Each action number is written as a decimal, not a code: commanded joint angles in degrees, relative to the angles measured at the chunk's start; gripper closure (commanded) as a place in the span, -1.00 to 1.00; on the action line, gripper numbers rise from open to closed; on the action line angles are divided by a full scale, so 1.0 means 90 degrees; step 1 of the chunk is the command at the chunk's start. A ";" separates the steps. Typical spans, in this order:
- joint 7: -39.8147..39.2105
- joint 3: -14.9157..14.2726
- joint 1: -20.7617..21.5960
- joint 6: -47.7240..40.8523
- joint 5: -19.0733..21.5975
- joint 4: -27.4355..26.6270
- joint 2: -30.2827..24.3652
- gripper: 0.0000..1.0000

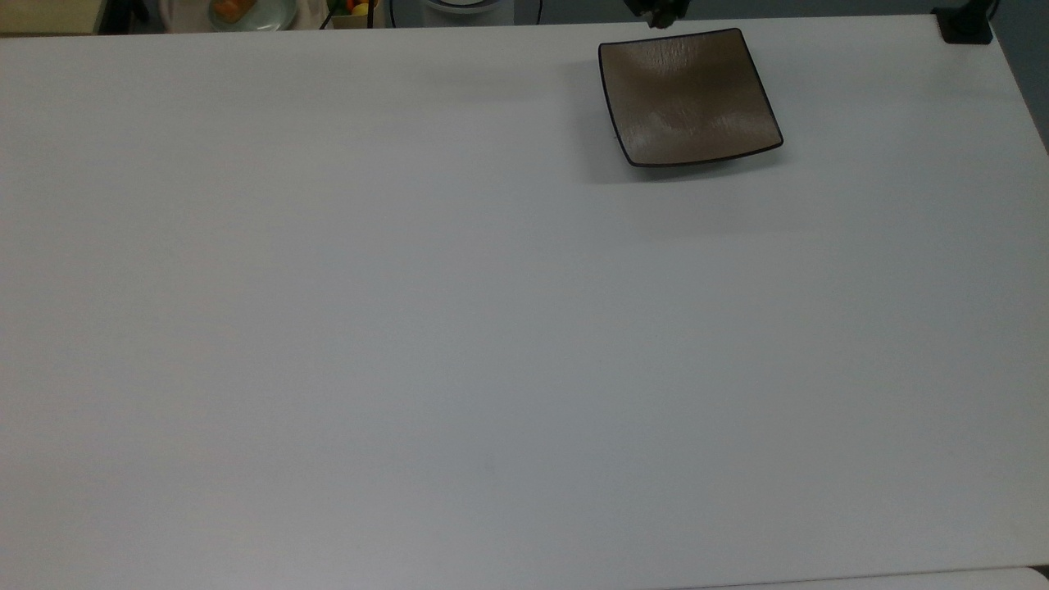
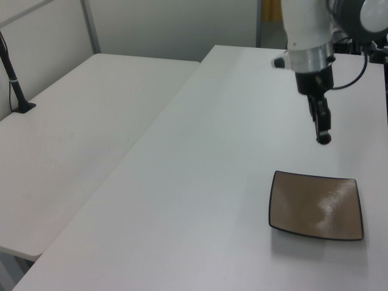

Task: Strawberries on a ceramic plate
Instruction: 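Carry the held strawberry over the brown ceramic plate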

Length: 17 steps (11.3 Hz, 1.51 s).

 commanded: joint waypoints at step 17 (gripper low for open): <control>0.1289 -0.0022 0.0861 0.2859 0.0156 -0.1244 0.1231 -0.28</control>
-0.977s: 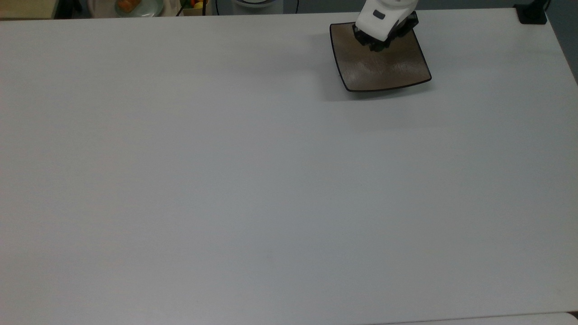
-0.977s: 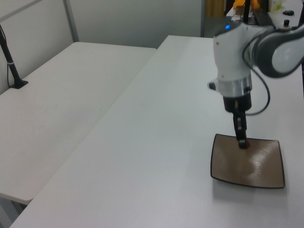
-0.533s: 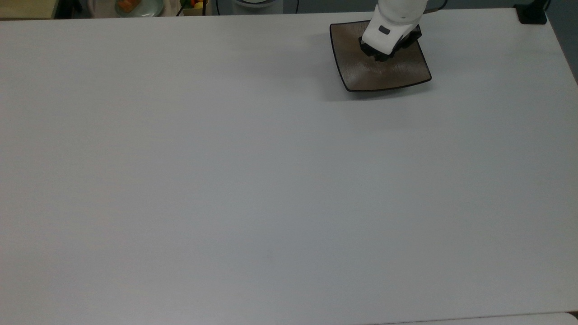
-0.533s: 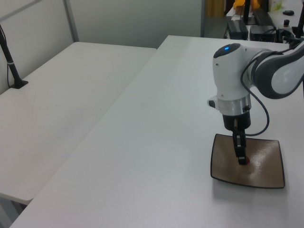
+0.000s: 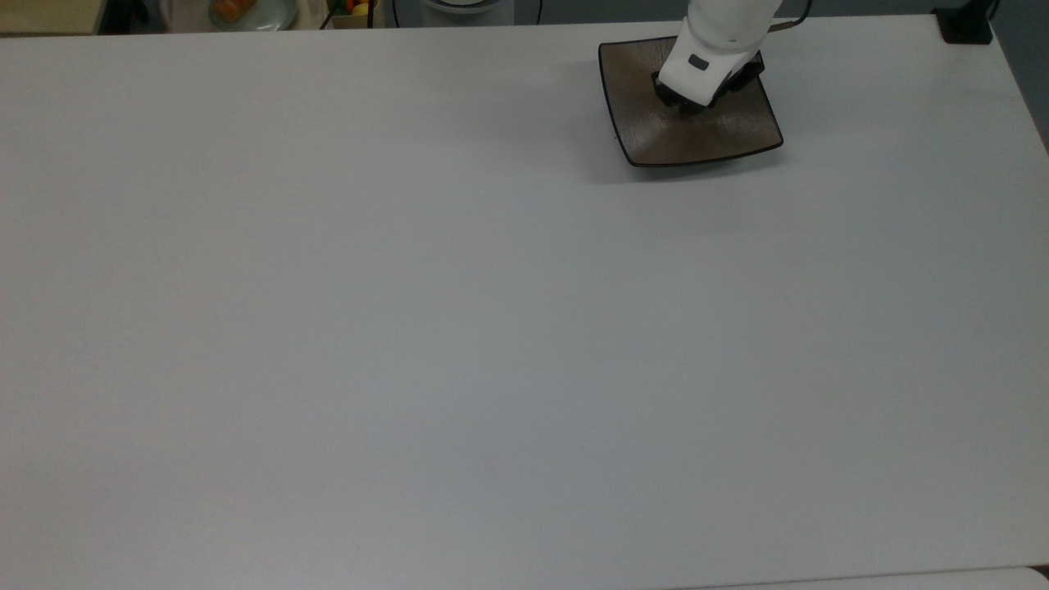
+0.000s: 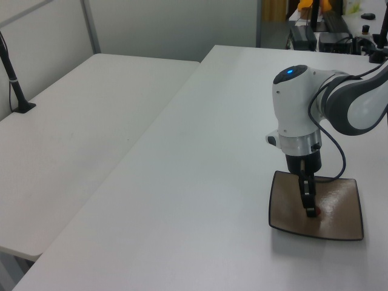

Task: Strawberries on a ceramic plate
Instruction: 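Lower the strawberry onto the plate and open the gripper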

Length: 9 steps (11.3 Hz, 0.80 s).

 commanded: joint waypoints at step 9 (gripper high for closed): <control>0.0054 -0.0202 -0.0354 -0.1433 -0.0787 0.1504 -0.0903 -1.00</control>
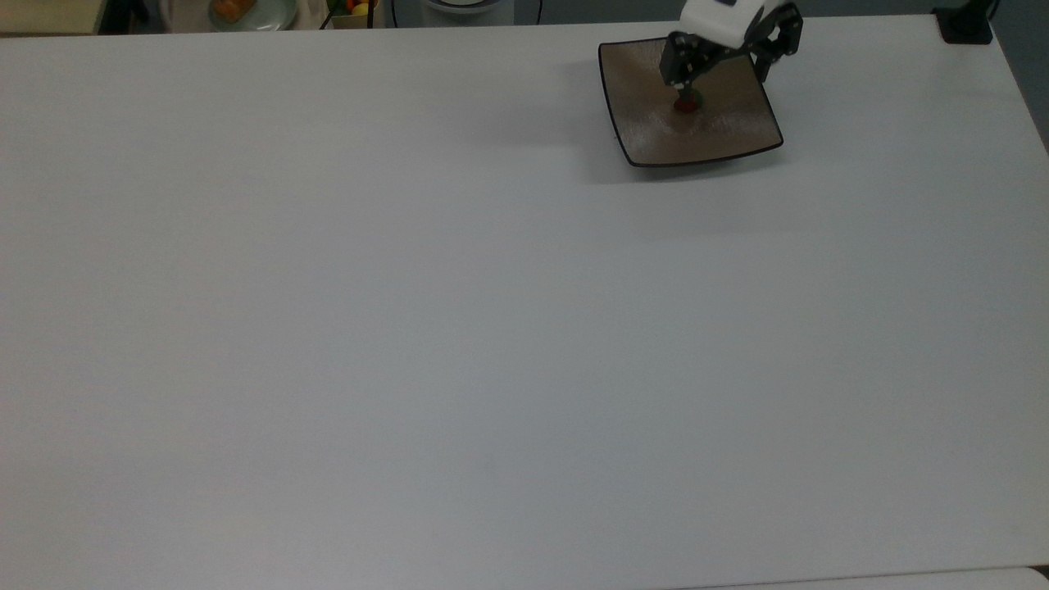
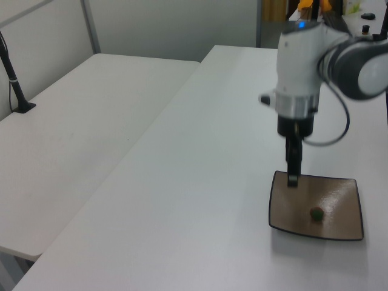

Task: Strawberries on a ceramic plate
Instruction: 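Lower the strawberry onto the plate and open the gripper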

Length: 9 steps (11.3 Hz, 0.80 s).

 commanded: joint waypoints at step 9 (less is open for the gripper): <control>-0.0714 -0.1487 -0.0999 -0.2281 -0.0407 0.1642 -0.0806 -1.00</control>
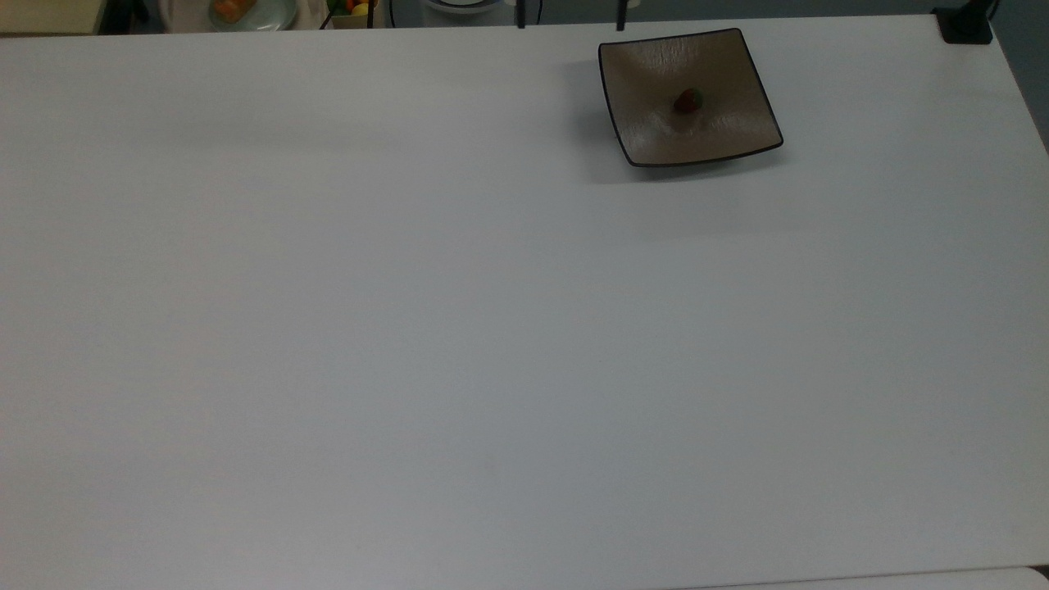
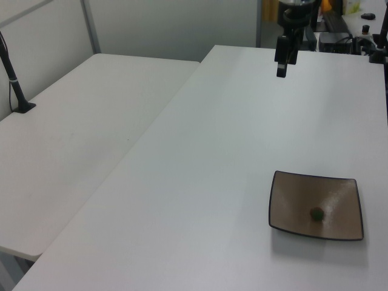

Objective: Strawberries on a ceramic plate

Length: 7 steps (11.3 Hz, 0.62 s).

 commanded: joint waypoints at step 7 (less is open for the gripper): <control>-0.2077 -0.0601 -0.0076 0.0743 0.0018 -0.0128 0.0047 -1.00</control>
